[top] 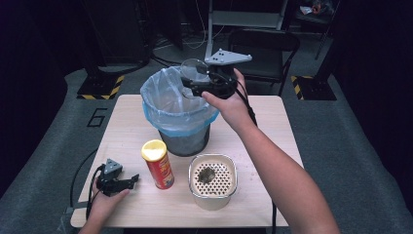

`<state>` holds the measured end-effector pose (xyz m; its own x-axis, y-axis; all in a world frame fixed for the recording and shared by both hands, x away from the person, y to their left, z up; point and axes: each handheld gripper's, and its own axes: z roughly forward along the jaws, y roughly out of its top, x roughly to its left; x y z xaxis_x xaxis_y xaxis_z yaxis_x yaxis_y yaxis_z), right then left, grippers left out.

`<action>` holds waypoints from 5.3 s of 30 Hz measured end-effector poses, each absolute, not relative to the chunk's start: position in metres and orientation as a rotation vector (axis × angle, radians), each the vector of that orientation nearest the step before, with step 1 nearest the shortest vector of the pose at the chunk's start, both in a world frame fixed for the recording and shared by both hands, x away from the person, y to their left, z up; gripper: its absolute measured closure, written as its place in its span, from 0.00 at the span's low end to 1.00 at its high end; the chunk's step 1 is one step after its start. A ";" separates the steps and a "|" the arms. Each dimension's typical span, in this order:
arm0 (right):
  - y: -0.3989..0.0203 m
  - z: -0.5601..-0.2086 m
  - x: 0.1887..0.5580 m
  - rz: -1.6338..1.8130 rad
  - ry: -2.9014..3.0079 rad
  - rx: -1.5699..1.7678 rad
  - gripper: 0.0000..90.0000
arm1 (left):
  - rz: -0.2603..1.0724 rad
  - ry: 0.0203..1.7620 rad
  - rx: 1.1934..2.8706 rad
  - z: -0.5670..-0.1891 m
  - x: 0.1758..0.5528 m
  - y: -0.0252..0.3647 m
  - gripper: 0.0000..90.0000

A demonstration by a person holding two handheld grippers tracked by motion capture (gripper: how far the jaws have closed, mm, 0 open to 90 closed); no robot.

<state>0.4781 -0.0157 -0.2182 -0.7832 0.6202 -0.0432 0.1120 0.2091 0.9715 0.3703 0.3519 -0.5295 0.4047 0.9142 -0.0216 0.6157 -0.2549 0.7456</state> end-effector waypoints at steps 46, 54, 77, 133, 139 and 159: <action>-0.006 -0.237 0.499 1.505 2.133 0.742 0.27 | 0.541 1.270 2.012 -0.530 0.370 0.350 0.15; -0.052 -0.236 0.478 1.523 2.066 0.726 0.33 | 0.546 1.276 1.997 -0.530 0.370 0.350 0.16; -0.126 -0.297 0.425 1.325 2.030 0.763 0.26 | 0.497 1.277 1.925 -0.515 0.366 0.350 0.15; -0.216 -0.472 0.376 1.196 1.994 1.153 0.29 | 0.332 0.950 1.930 -0.479 0.354 0.277 0.15; -0.218 -0.480 0.375 1.180 1.995 1.190 0.29 | 0.346 0.949 1.924 -0.485 0.355 0.272 0.16; -0.223 -0.489 0.376 1.169 2.004 1.221 0.29 | 0.415 0.931 1.921 -0.494 0.361 0.262 0.16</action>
<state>0.3764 -0.2226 -0.4889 -0.4626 0.8865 0.0086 0.4436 0.2231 0.8680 0.3614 0.2623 -0.4944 0.6556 0.7500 -0.0876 0.4356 -0.2809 0.8552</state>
